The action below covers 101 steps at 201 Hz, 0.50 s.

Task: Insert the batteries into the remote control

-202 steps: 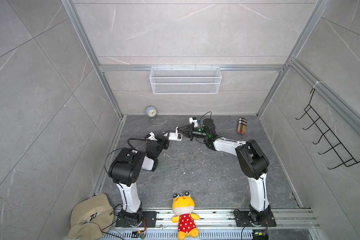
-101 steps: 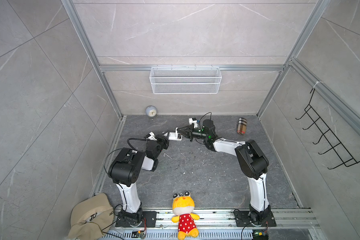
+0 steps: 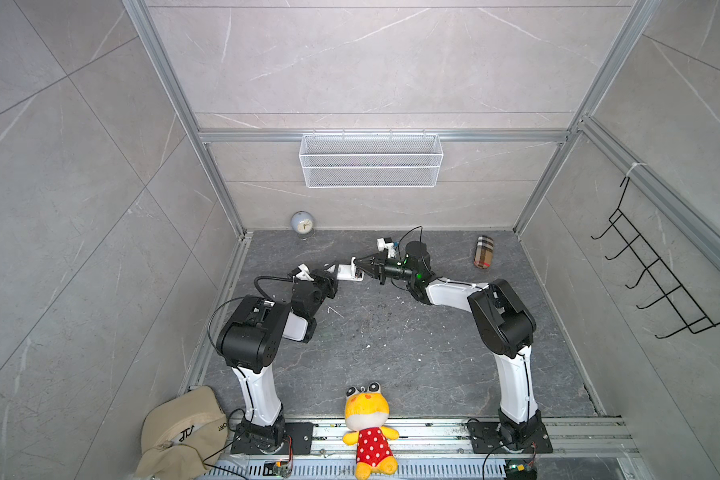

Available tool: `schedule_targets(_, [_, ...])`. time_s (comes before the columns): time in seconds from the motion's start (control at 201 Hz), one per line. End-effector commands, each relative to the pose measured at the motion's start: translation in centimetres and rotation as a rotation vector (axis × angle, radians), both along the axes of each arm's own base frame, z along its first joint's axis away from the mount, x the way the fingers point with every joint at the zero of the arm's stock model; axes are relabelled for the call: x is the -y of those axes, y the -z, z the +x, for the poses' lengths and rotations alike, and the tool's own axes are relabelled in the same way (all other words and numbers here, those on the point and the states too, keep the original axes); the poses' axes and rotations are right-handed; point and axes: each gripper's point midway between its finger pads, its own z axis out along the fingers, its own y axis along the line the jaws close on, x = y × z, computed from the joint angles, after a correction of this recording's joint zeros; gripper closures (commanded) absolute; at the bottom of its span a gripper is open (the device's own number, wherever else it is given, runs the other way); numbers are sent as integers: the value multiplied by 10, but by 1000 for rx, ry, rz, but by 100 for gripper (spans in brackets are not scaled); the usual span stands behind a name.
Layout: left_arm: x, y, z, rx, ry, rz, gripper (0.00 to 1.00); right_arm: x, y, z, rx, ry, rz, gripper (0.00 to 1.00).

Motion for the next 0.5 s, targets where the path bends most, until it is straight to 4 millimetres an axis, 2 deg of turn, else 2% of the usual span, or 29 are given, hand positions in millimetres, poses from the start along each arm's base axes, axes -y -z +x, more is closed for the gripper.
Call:
schedule_targets(0.0, [-2, -55, 2, 151, -13, -49, 90, -4, 15, -6, -15, -23, -5, 98])
schedule_targets(0.498, [-3, -63, 1, 164, -15, -45, 89, -1, 21, -10, -33, -29, 2, 94])
